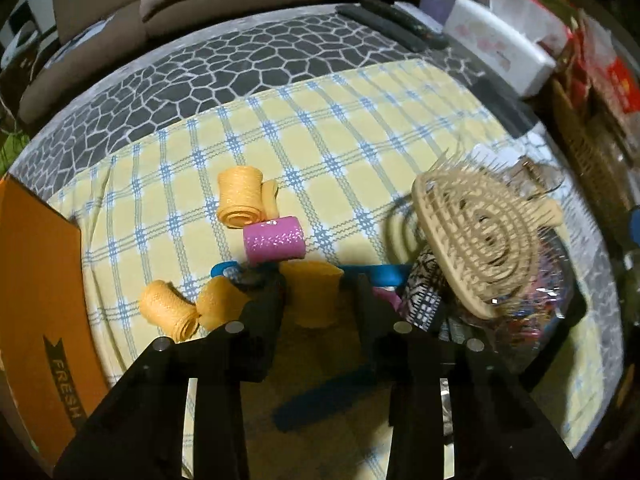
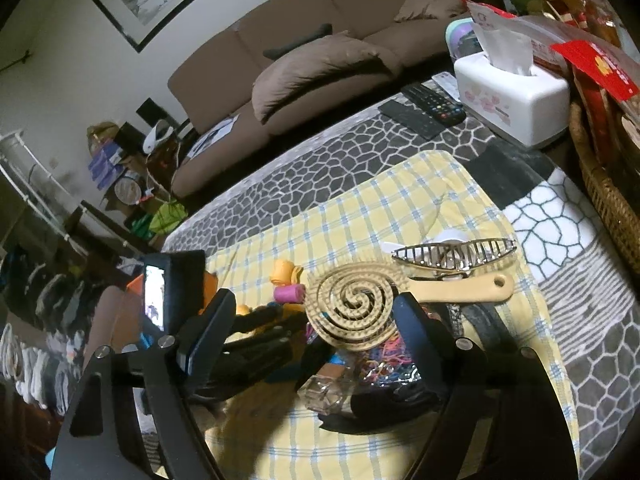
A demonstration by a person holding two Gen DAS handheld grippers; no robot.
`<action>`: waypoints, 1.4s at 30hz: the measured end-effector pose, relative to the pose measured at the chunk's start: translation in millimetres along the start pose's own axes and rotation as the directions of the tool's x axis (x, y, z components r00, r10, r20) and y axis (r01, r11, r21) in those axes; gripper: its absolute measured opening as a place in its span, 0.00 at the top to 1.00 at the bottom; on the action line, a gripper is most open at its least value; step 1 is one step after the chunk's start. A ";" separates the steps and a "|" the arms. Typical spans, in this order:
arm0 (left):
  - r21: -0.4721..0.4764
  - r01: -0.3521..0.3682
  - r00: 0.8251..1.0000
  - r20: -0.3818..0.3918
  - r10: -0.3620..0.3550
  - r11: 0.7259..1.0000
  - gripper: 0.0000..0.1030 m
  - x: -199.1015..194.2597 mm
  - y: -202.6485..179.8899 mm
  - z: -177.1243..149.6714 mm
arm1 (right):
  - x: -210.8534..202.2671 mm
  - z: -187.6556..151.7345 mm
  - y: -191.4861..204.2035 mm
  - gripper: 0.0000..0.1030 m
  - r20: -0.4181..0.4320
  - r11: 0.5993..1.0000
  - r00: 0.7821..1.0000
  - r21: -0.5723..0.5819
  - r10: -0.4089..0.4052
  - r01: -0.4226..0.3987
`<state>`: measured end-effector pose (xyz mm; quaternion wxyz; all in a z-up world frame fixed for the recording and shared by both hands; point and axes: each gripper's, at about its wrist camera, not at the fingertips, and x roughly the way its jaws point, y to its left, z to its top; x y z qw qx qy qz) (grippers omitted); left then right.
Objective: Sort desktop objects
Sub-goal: 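Withdraw both grippers from the box back toward the rollers on the bed, then grasp a yellow roller with the left gripper while the right grasps another yellow roller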
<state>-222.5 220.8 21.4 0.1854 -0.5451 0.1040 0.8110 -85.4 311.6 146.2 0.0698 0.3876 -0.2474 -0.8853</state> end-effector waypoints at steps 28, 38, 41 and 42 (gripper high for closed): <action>-0.129 0.221 0.933 0.315 -0.172 0.967 0.74 -150.1 70.1 -56.9 | 57.5 -16.5 38.8 0.49 -0.119 0.995 0.991 -0.068 0.063 -0.072; -0.199 0.253 0.916 0.365 -0.168 0.947 0.74 -169.4 115.5 -97.7 | 113.3 -34.5 81.6 0.56 -0.204 0.976 0.979 -0.209 0.011 -0.054; -0.215 0.242 0.911 0.386 -0.146 0.946 0.74 -173.2 127.1 -109.3 | 129.4 -41.2 86.3 0.57 -0.220 0.972 0.975 -0.231 -0.016 -0.036; -0.218 0.243 0.908 0.395 -0.142 0.945 0.74 -174.5 128.8 -111.3 | 134.7 -43.5 88.4 0.57 -0.223 0.970 0.974 -0.241 -0.026 -0.030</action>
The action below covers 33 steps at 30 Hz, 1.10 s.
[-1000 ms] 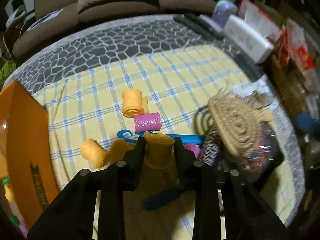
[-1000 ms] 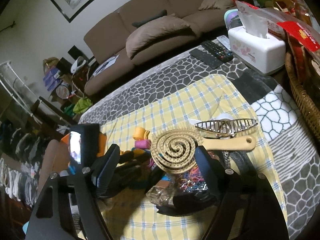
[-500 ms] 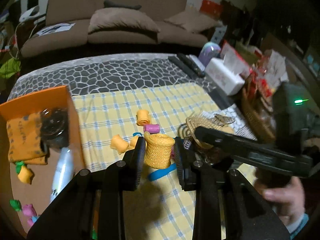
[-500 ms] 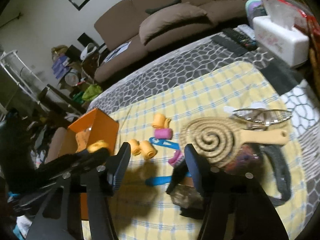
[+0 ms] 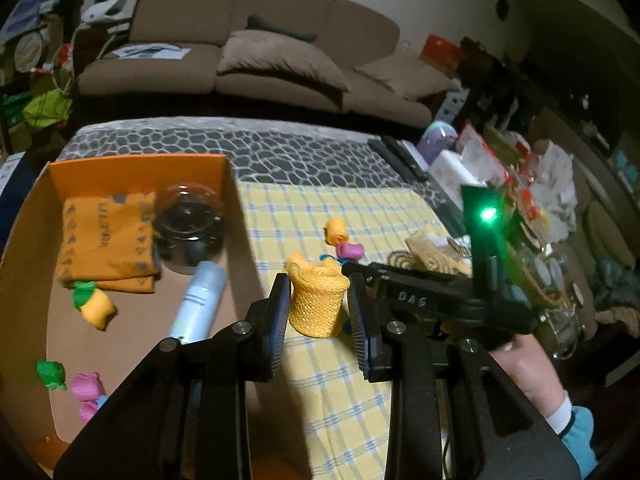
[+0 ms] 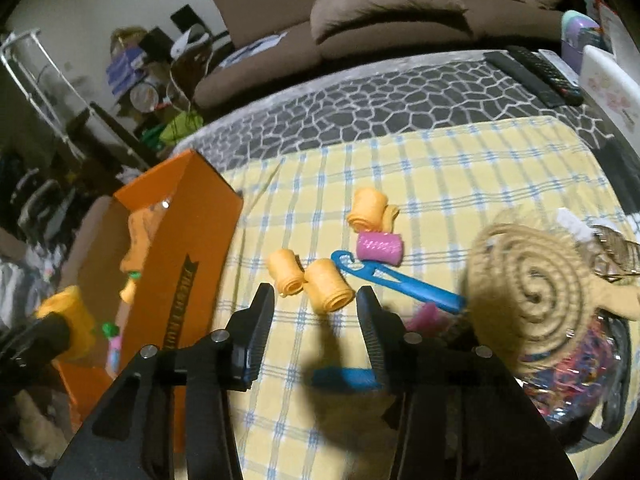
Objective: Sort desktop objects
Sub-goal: 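Grasp a yellow roller with the left gripper while the right grasps another yellow roller, then carry both yellow rollers into the orange box and lower them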
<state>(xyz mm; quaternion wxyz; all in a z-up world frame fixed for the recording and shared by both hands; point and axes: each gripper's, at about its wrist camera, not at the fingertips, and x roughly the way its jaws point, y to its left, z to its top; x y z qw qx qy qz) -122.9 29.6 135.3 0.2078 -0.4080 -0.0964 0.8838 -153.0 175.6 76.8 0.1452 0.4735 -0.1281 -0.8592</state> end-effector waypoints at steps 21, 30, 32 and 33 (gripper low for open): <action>-0.101 0.017 1.000 0.020 -0.015 0.995 0.74 -13.6 45.8 -12.0 | 56.2 -7.7 21.8 0.72 -0.008 0.975 0.986 -0.154 -0.164 0.161; -0.104 -0.009 1.000 0.018 0.011 0.995 0.74 -21.5 52.5 -17.8 | 26.8 -9.1 34.8 0.76 0.028 0.982 0.991 -0.138 -0.130 0.132; -0.104 -0.012 1.000 0.021 0.014 0.994 0.74 -25.0 53.3 -19.4 | 18.5 -9.2 40.5 0.76 0.042 0.982 0.991 -0.139 -0.125 0.129; -0.105 -0.012 1.000 0.024 0.015 0.994 0.74 -26.9 53.9 -20.2 | 14.0 -8.5 44.5 0.76 0.049 0.982 0.991 -0.141 -0.122 0.128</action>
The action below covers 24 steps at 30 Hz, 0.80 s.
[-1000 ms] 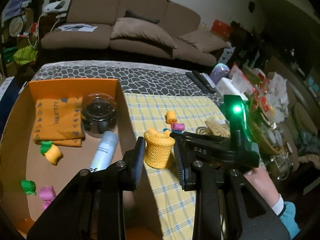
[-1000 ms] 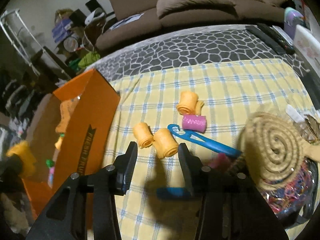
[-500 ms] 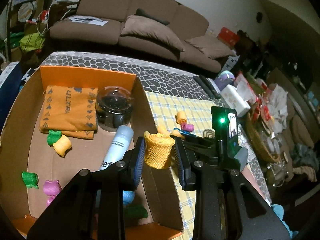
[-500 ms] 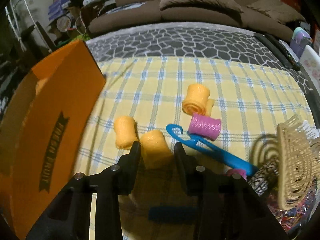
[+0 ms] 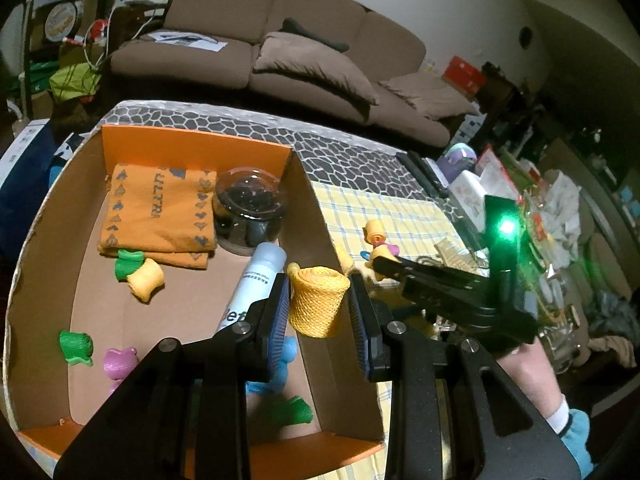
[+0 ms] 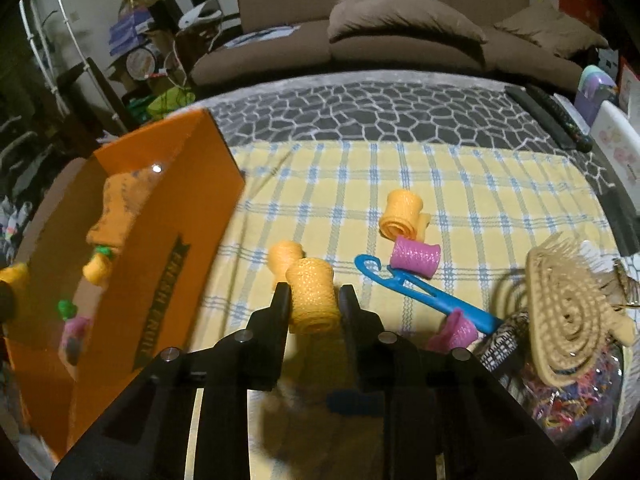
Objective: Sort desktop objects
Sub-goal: 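Carry both yellow rollers into the orange box and lower them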
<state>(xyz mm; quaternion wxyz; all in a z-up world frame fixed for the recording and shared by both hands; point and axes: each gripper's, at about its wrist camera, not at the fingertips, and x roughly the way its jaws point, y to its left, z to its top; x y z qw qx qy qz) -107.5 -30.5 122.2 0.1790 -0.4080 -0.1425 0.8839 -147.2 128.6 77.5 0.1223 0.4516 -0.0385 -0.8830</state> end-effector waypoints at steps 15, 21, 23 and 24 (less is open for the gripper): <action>-0.040 -0.032 0.999 0.004 0.032 0.999 0.74 -27.4 31.1 -15.8 | -60.8 4.5 60.6 0.76 0.087 0.995 0.994 -0.072 0.072 -0.066; -0.033 -0.105 0.994 -0.009 0.105 0.994 0.74 -30.9 50.7 -20.0 | -71.2 -0.6 99.8 0.76 0.086 0.983 0.986 -0.125 0.144 -0.132; -0.033 -0.120 0.993 -0.016 0.120 0.992 0.74 -30.4 57.9 -20.1 | -66.1 -3.5 106.3 0.76 0.072 0.982 0.986 -0.126 0.149 -0.139; -0.031 -0.129 0.992 -0.022 0.128 0.991 0.74 -29.2 61.0 -20.0 | -63.1 -5.7 109.4 0.76 0.065 0.982 0.986 -0.126 0.152 -0.143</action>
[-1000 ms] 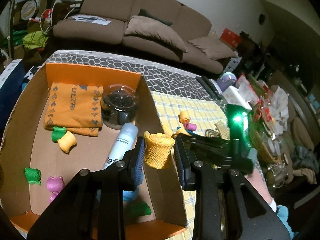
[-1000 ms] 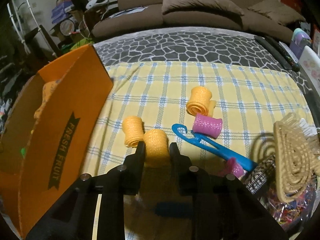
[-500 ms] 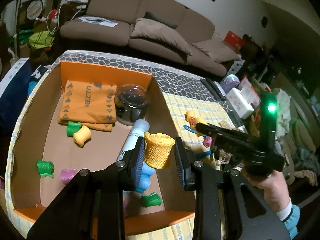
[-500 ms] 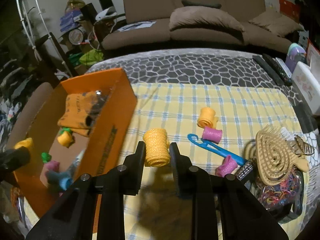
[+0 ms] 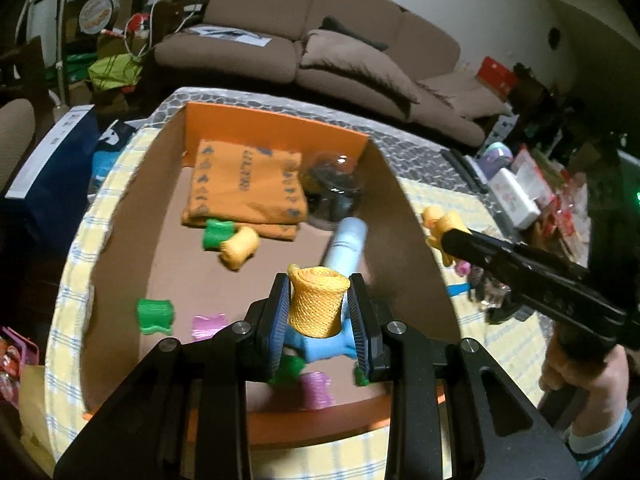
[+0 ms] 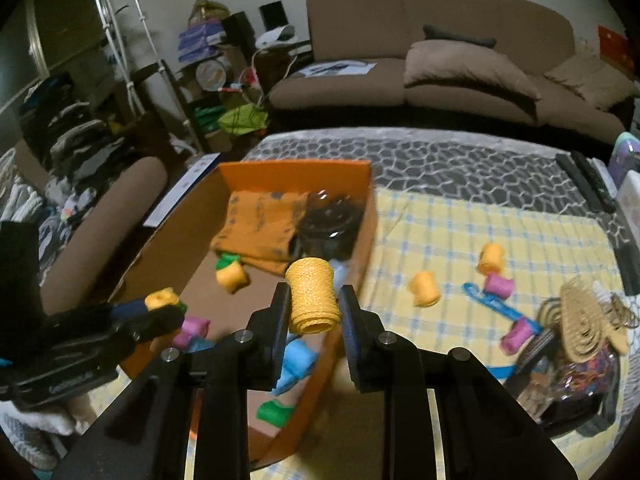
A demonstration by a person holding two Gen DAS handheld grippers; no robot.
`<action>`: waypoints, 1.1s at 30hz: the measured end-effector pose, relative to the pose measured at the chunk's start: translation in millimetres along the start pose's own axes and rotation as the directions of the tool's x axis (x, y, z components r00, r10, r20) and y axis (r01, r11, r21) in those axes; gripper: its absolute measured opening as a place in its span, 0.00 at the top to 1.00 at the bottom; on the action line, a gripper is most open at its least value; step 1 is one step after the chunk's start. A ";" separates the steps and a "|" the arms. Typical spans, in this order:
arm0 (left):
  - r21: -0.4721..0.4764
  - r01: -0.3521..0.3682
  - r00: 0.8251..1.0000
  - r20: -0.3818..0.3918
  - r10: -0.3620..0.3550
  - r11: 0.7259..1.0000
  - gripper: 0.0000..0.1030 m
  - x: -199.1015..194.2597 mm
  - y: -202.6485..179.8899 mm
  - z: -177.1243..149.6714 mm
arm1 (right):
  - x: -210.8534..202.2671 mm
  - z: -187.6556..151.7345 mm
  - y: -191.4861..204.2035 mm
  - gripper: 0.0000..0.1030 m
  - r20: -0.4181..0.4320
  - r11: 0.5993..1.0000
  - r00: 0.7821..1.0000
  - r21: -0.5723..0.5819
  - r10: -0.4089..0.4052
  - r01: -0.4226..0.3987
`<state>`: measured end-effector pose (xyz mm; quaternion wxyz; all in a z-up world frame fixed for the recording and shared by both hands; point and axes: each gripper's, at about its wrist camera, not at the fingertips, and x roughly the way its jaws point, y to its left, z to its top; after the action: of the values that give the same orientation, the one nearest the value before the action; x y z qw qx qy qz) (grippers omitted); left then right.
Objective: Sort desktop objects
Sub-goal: 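Carry both yellow rollers into the orange box and lower them, then open both grippers to release the yellow rollers in the box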
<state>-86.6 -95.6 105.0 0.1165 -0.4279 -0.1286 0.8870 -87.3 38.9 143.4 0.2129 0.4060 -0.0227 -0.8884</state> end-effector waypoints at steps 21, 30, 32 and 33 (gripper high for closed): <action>0.033 -0.099 0.992 -0.077 0.101 0.995 0.74 20.0 38.1 -0.8 | 65.3 -18.2 78.6 0.76 -0.129 0.990 0.988 -0.107 0.079 -0.093; 0.001 -0.122 0.990 -0.069 0.121 0.993 0.71 16.7 50.4 1.2 | 77.2 -19.1 81.2 0.75 -0.151 0.992 0.986 -0.100 0.064 -0.079; 0.000 -0.121 0.991 -0.062 0.120 0.993 0.70 14.2 50.8 2.3 | 77.2 -18.5 79.4 0.73 -0.148 0.993 0.987 -0.089 0.062 -0.076; -0.002 -0.122 0.991 -0.060 0.121 0.993 0.70 13.3 51.4 2.7 | 76.9 -17.8 78.8 0.73 -0.147 0.993 0.987 -0.087 0.064 -0.077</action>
<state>-101.8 -140.0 80.0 0.0650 -0.4615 -0.1012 0.8790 -90.6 -60.8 93.5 0.2639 0.4579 0.0192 -0.8487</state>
